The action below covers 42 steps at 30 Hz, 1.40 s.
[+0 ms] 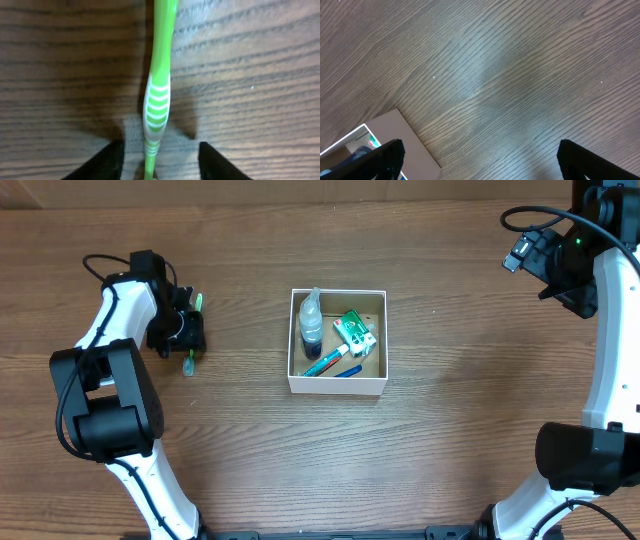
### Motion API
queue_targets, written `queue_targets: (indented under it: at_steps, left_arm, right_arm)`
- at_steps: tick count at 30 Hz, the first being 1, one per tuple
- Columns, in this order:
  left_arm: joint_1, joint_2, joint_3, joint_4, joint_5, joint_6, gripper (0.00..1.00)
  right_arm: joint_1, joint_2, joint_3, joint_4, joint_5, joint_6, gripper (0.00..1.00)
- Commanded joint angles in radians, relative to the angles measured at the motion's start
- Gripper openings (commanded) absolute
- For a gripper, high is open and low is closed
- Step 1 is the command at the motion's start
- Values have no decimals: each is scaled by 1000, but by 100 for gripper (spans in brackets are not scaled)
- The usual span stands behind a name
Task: Pack container
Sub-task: 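Lower the left gripper and grasp the green toothbrush handle, then carry the toothbrush with the left gripper and lower it into the box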
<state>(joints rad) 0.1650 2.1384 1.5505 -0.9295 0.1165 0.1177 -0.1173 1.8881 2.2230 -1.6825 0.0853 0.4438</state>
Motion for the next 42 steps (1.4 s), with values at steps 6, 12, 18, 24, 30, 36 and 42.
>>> queue_targets:
  at_steps: [6,12,18,24,30,36,42]
  left_arm:
    - [-4,43,-6,62,7,-2,57]
    - [-4,98,-6,96,8,-2,58]
    - [-4,167,-6,121,8,-14,40]
    - [-4,192,-4,133,8,-19,11]
    - [-4,191,7,111,21,-43,5]
    - [-4,189,103,-1,95,-44,4]
    - [-4,182,330,-232,121,-43,4]
  right_arm:
    - [-2,0,3,5,3,2,100]
    - [-2,0,3,5,3,2,100]
    - [-2,0,3,5,3,2,100]
    - [-2,0,3,5,3,2,100]
    - [-2,0,3,5,3,2,100]
    - [-2,0,3,5,3,2,100]
    - [-2,0,3,5,3,2,100]
